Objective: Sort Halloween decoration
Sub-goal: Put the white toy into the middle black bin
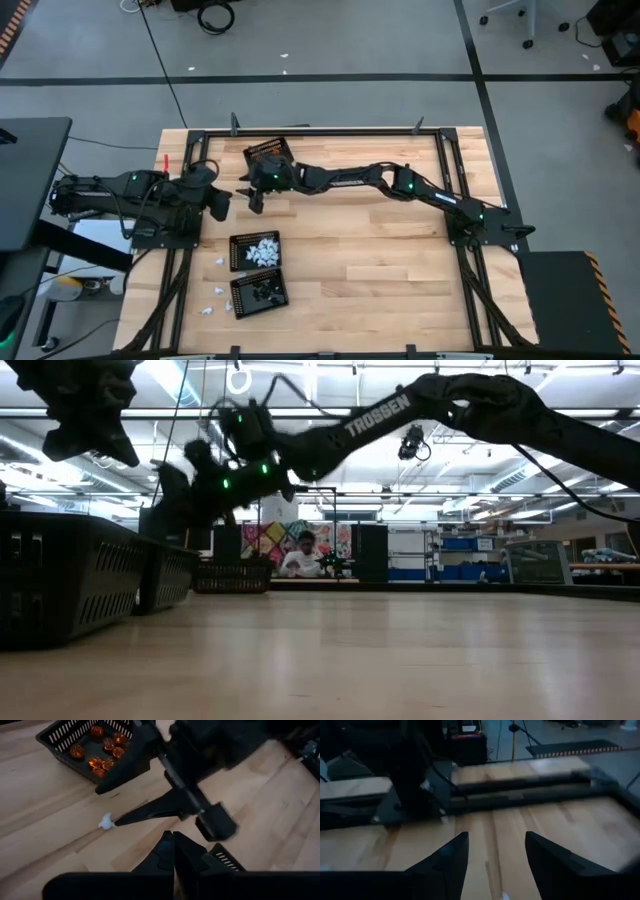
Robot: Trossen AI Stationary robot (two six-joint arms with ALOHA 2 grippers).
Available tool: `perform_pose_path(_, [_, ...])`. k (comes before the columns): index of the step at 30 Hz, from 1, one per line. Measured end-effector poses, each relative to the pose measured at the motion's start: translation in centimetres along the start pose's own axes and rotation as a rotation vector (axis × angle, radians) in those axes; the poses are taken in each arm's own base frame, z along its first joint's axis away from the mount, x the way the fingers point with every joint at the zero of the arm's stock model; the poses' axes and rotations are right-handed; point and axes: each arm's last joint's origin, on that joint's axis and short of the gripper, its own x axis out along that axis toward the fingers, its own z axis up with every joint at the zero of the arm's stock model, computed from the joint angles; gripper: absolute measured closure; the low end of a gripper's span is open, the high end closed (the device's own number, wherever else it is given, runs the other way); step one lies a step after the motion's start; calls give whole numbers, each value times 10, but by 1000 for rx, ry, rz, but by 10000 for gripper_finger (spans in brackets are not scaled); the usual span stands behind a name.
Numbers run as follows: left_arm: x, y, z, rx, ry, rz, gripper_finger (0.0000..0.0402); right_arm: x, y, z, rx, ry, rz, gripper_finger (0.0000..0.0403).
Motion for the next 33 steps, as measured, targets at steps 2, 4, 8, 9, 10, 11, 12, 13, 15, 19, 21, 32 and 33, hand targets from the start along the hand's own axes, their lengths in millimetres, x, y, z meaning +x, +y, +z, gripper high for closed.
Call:
perform_pose_path(2, [0,-1,1,-15,-5,-7,392,-2,4,14,-31,-10,-7,202])
perform_pose_path(4, [0,0,0,-25,0,0,392,-4,5,19,-36,-15,-20,204])
perform_pose_path(8, [0,0,0,-23,5,6,392,6,-2,-3,-37,13,-3,206])
perform_pose_path(9, [0,1,-1,-24,6,7,392,9,-3,-11,-35,34,17,206])
perform_pose_path(10, [0,1,-1,-24,7,9,392,12,-4,-20,-33,48,38,206])
perform_pose_path(11, [0,1,-1,-23,11,10,392,15,-4,-29,-35,55,39,206])
perform_pose_path(12, [0,1,-1,-22,19,10,392,18,-2,-35,-42,73,43,206])
perform_pose_path(13, [0,1,-2,-21,31,6,392,20,1,-42,-57,86,45,206])
perform_pose_path(15, [0,1,-3,-29,52,-3,392,23,6,-51,-94,113,30,206])
perform_pose_path(19, [0,2,-4,-37,67,0,392,23,7,-48,-138,100,-11,206])
perform_pose_path(21, [0,2,-4,-37,68,2,392,24,0,-52,-122,99,-21,206])
perform_pose_path(32, [0,2,-4,-61,69,4,392,24,-17,-74,-66,233,-17,206])
perform_pose_path(33, [0,3,-4,-61,71,6,392,24,-18,-74,-76,236,-8,207])
